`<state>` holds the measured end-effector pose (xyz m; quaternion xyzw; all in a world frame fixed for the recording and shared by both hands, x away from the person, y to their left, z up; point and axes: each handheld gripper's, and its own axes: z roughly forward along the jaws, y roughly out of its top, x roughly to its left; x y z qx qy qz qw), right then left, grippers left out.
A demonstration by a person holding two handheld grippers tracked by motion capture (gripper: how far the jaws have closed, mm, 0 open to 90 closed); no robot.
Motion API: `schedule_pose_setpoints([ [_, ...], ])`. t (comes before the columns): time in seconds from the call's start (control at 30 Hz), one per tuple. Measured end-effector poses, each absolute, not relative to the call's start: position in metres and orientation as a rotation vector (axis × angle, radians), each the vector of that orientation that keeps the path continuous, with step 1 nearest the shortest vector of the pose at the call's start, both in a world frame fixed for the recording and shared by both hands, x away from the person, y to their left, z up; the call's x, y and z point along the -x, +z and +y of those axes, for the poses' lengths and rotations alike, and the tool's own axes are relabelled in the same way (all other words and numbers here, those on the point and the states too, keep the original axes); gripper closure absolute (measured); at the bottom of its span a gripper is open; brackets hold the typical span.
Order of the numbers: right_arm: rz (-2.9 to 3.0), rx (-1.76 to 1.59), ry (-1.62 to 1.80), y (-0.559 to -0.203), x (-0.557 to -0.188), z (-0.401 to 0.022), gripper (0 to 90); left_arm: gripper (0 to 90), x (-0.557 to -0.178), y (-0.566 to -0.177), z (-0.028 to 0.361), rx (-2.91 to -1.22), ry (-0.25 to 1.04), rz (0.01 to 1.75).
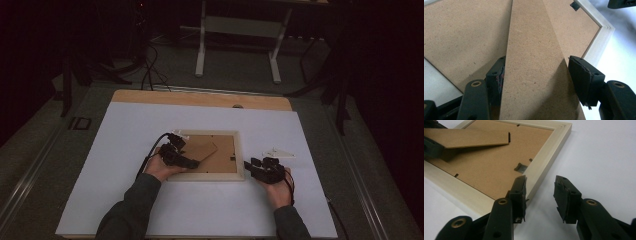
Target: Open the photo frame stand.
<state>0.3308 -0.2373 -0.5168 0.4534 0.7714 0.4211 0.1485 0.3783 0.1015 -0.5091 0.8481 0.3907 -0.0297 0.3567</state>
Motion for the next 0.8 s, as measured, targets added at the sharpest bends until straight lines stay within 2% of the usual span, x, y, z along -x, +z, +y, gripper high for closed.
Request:
schedule_pose_setpoints([
  [0.8,2.243,-1.282,1.175,-0.5121,-0.3371,-0.2354,60.9,38.6,-0.3727,-0.5046,0.0946,-2.265,0.052,0.953],
])
